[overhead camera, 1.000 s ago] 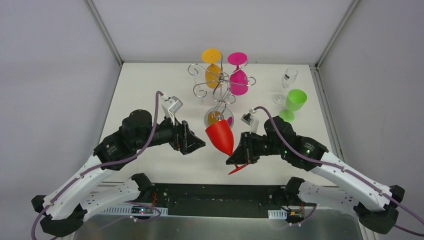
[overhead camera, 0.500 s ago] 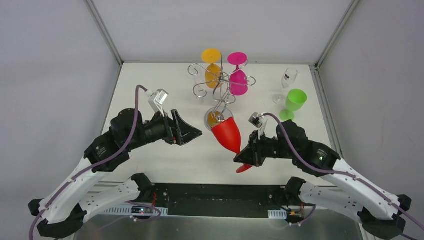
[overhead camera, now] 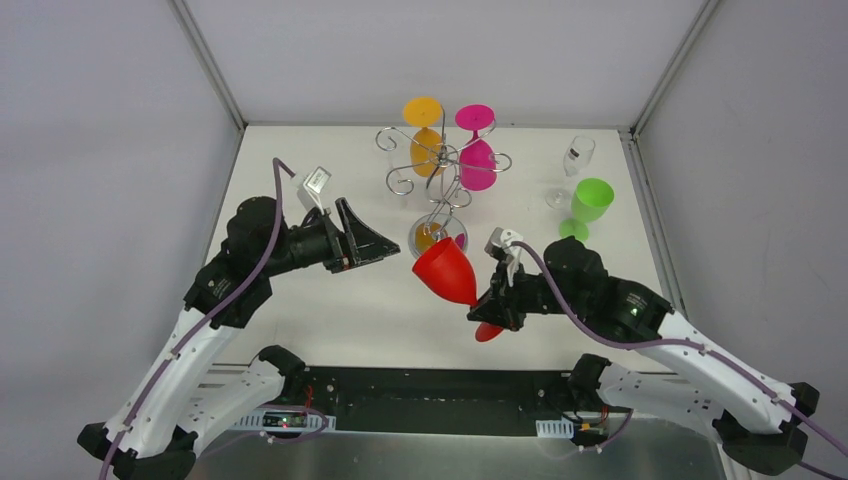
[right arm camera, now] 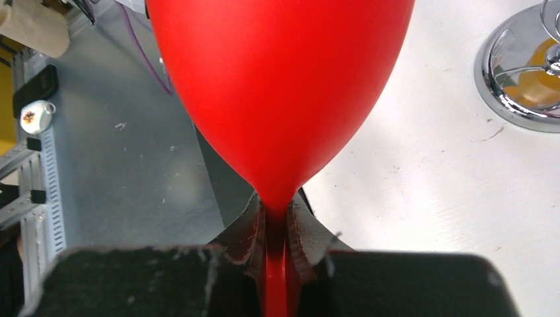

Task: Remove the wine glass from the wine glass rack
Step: Place the wine glass at the center of the board.

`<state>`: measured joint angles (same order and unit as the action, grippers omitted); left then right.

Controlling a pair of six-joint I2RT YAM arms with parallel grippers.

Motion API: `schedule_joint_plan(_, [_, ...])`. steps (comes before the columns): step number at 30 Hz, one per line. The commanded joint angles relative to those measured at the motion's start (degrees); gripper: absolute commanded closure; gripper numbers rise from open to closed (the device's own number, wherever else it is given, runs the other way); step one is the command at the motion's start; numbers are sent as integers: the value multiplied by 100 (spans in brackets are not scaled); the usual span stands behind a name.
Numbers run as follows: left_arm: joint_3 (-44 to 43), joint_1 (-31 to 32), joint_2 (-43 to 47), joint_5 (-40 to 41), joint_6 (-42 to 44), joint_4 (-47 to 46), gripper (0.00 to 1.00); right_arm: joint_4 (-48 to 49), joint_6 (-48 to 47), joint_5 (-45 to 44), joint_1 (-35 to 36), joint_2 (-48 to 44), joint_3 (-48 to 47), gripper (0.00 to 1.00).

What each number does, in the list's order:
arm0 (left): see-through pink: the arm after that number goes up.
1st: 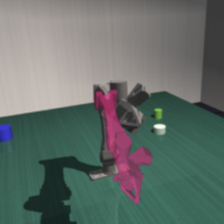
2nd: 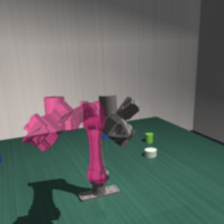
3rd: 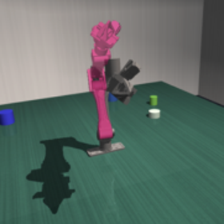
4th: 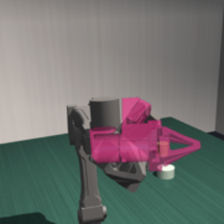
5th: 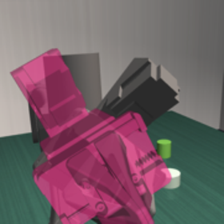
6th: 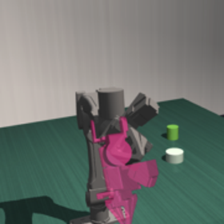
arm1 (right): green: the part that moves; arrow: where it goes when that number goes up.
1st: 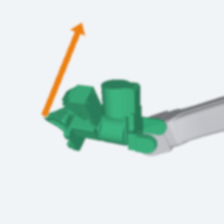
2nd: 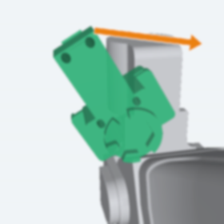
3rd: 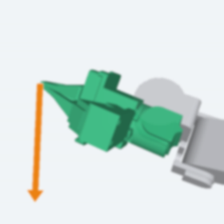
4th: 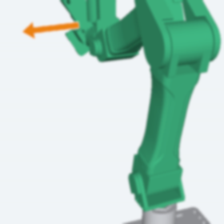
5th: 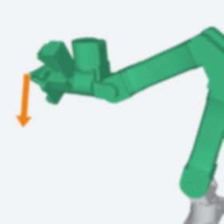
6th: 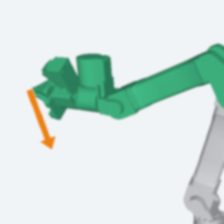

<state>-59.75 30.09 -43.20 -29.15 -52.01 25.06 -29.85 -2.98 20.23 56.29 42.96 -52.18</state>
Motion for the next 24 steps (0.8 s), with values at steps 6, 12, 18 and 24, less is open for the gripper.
schedule_joint_plan(6, [195,-271,-112,-1163,-381,-633,27,136,-902,227,39,470,-619,100])
schedule_joint_plan(12, [328,-416,-158,-1465,-416,-698,30,116,-1147,260,123,723,-843,100])
schedule_joint_plan(18, [408,-501,-161,-1694,-416,-739,31,185,-1204,211,184,917,-990,100])
schedule_joint_plan(24, [455,-533,-166,-1836,-407,-755,35,168,-1224,211,236,1212,-1294,100])
